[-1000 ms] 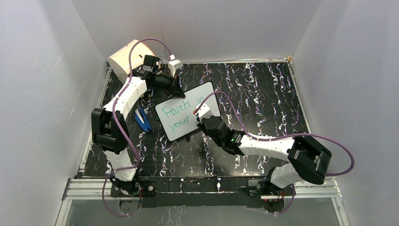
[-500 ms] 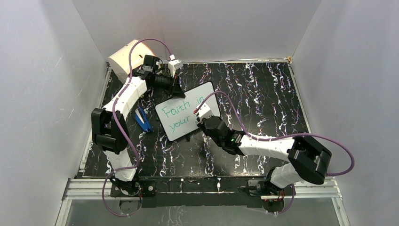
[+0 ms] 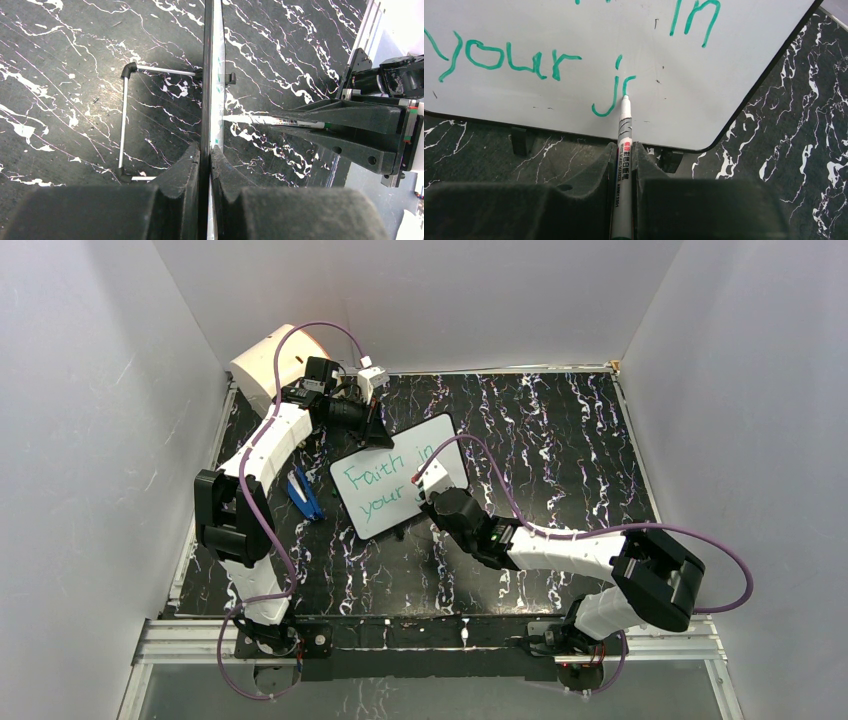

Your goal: Write a sentence on the whiteboard

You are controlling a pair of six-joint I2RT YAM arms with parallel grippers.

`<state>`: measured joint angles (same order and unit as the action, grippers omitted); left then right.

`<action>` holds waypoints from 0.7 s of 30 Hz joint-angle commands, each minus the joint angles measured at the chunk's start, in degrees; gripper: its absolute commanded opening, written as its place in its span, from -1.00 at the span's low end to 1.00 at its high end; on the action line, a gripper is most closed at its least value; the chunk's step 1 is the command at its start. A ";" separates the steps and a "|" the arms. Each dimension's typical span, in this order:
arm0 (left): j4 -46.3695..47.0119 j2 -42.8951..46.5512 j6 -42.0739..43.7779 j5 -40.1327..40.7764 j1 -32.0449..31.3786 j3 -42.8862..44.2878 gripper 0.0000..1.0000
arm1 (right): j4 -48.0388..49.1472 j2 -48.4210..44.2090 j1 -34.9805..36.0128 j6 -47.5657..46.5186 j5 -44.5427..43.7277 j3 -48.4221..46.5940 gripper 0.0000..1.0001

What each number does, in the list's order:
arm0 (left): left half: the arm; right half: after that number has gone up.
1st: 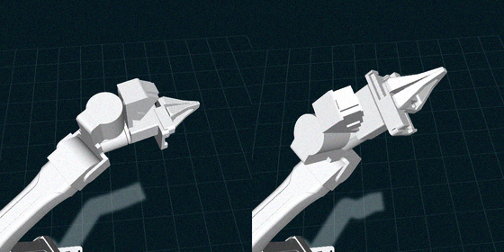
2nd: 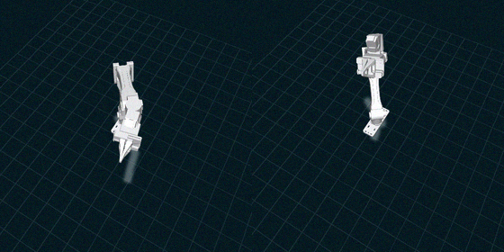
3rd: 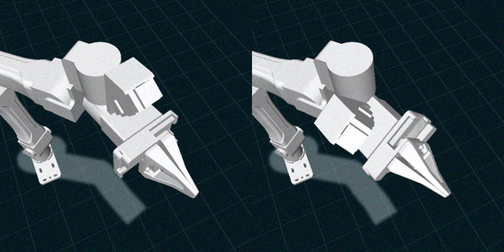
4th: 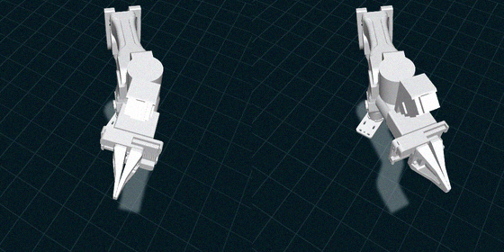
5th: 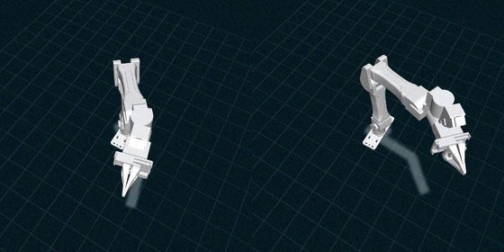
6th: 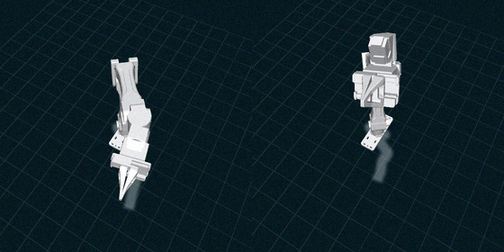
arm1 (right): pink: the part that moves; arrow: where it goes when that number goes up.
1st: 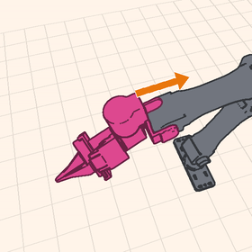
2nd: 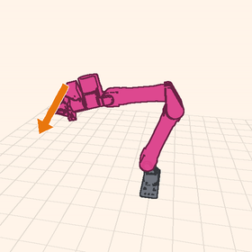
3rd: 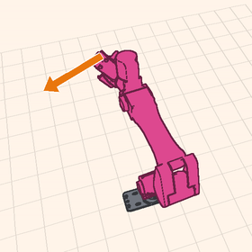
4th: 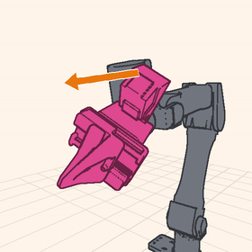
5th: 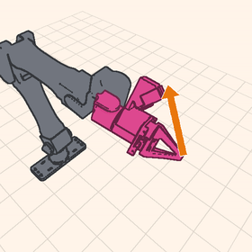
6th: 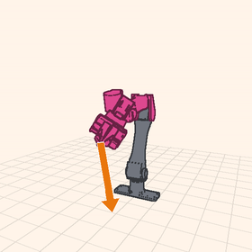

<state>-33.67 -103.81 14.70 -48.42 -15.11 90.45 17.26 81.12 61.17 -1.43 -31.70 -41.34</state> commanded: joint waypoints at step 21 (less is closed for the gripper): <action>-3.33 -1.55 1.21 4.72 -0.56 -1.68 -1.00 | 9.35 -0.92 -0.26 -1.14 -4.31 1.79 -1.00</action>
<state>-33.67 -103.81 14.52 -48.45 -15.11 90.45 20.38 81.10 61.19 -1.78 -34.70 -39.48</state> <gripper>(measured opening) 0.075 0.199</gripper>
